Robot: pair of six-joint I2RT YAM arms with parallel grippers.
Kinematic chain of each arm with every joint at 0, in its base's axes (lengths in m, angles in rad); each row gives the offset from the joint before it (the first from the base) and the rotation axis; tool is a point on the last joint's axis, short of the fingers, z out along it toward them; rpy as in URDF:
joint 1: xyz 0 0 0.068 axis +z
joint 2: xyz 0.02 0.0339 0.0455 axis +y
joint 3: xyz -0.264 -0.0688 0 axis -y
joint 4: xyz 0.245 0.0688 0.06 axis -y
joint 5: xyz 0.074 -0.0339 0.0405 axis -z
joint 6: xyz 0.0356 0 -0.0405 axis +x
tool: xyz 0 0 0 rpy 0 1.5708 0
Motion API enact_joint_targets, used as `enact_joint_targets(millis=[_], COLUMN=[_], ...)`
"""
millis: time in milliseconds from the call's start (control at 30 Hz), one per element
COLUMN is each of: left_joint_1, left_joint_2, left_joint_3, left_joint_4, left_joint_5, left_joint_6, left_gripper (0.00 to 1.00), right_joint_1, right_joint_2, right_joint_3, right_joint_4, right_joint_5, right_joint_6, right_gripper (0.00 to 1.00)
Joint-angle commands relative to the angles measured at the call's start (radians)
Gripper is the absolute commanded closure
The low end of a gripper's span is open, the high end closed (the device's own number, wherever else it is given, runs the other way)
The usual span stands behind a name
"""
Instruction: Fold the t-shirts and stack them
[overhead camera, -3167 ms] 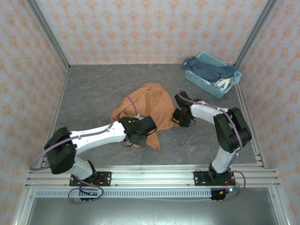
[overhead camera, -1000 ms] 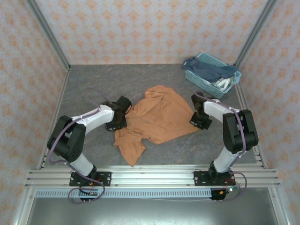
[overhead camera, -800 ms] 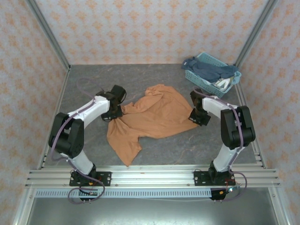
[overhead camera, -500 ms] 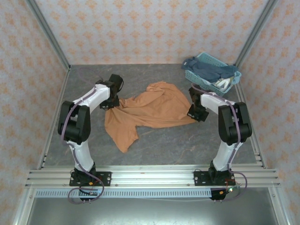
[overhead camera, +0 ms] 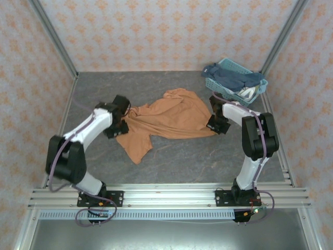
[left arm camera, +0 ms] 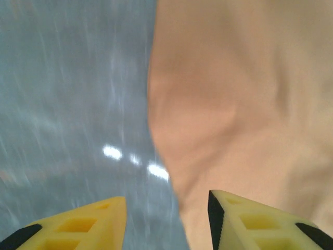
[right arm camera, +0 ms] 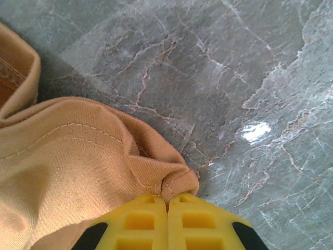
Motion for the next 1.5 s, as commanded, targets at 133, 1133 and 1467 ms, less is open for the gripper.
enact_joint_targets(millis=[133,1133,1467], left_joint_1=[-0.103,-0.164,-0.036], left_joint_2=[-0.079,0.019,-0.087], left_joint_3=[-0.24,-0.042,0.457], left_joint_4=[0.215,0.032,-0.135], left_joint_5=[0.295,0.022,-0.169], left_joint_6=[-0.476,-0.443,-0.226], left_gripper=[0.43,1.0,1.0], right_joint_1=[-0.008,-0.007,-0.005], right_joint_2=[-0.026,-0.142,-0.279], right_joint_3=[-0.031,-0.056,0.318], right_joint_4=[-0.011,0.008,-0.065], right_joint_5=[-0.014,-0.03,-0.042], right_joint_6=[-0.007,0.009,-0.01], right_gripper=[1.0,1.0,1.0])
